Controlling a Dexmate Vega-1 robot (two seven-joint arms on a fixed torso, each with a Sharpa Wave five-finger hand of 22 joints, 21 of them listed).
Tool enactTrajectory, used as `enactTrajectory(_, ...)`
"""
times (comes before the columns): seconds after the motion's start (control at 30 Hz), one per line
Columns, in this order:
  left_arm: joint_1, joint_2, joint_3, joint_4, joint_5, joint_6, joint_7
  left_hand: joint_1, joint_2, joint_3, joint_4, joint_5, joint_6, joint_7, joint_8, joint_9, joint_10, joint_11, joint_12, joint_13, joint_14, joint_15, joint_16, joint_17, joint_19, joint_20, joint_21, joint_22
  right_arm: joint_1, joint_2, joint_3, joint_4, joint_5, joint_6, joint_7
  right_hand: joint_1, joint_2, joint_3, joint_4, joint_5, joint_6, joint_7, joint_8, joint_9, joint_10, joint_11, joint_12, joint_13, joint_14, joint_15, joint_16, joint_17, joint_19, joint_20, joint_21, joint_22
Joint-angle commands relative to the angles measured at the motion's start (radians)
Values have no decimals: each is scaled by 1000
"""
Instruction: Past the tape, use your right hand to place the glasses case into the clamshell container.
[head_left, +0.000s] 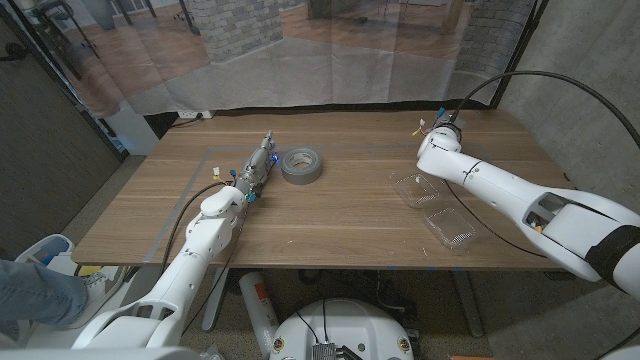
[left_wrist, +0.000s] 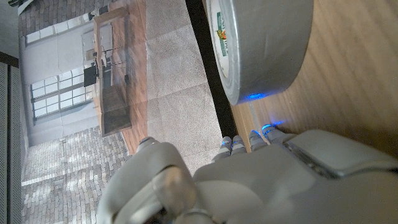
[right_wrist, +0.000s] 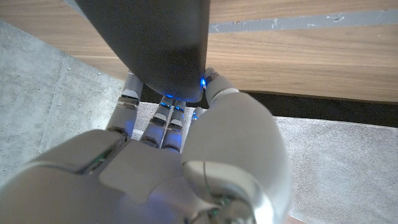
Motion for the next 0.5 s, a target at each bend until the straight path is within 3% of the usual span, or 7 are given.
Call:
enactTrajectory(0.03,5,-1,2,-8,-2,-5,2,2,7,-7,-1,-2,-3,4,9,1,-3,0,3,2,-41,3,6,5,-32,1,3,3,-56,-50,40,-112,-6,27,-6,45,33,-7,3,5,13,1,3,2,9,3,3,-1,10,-52,6,3,158,-328,14,8)
enactTrajectory(0.5,7,4,6,-27,0,3,7,4,9,-9,-1,-3,-2,4,9,1,-3,1,4,2,-41,4,6,5,-31,0,4,3,-103,-97,68,-213,-28,29,8,46,33,-13,5,8,23,1,3,4,19,1,3,0,19,-56,9,7,148,-331,26,18)
